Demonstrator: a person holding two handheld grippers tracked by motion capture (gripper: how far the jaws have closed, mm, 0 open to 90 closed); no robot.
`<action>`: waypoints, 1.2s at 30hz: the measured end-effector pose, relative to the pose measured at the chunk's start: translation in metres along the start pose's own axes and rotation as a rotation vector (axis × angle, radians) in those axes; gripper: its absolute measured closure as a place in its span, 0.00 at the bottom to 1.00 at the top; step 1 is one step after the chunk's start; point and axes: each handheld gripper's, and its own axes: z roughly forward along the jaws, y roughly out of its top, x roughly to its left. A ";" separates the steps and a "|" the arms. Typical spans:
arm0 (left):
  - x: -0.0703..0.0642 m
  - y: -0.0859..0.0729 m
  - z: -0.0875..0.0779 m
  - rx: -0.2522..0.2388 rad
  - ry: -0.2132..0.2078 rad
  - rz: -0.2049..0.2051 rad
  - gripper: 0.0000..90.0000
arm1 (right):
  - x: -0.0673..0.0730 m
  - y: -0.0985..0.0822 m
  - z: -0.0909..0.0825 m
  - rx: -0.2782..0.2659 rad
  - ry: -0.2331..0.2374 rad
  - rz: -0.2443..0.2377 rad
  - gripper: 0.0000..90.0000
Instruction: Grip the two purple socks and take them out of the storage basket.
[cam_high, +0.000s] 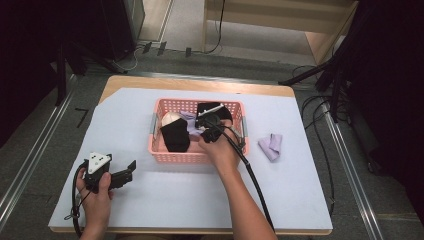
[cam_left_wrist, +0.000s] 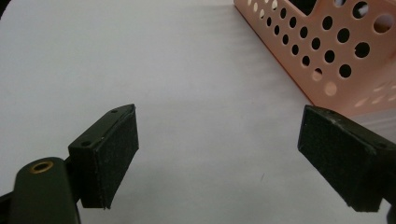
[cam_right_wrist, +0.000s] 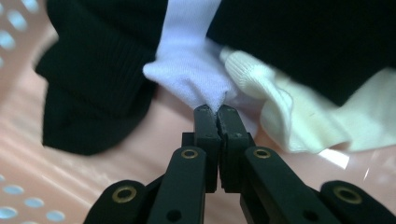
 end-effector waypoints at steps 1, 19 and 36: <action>0.000 0.000 0.000 0.001 0.002 -0.001 0.15 | -0.001 -0.003 -0.005 -0.066 0.017 -0.001 0.98; 0.000 0.000 0.000 0.008 0.007 0.012 0.15 | 0.006 -0.023 -0.083 -0.659 0.132 -0.102 0.98; -0.001 0.000 0.000 0.001 0.011 0.011 0.15 | -0.039 -0.044 -0.134 -0.939 -0.096 0.003 0.98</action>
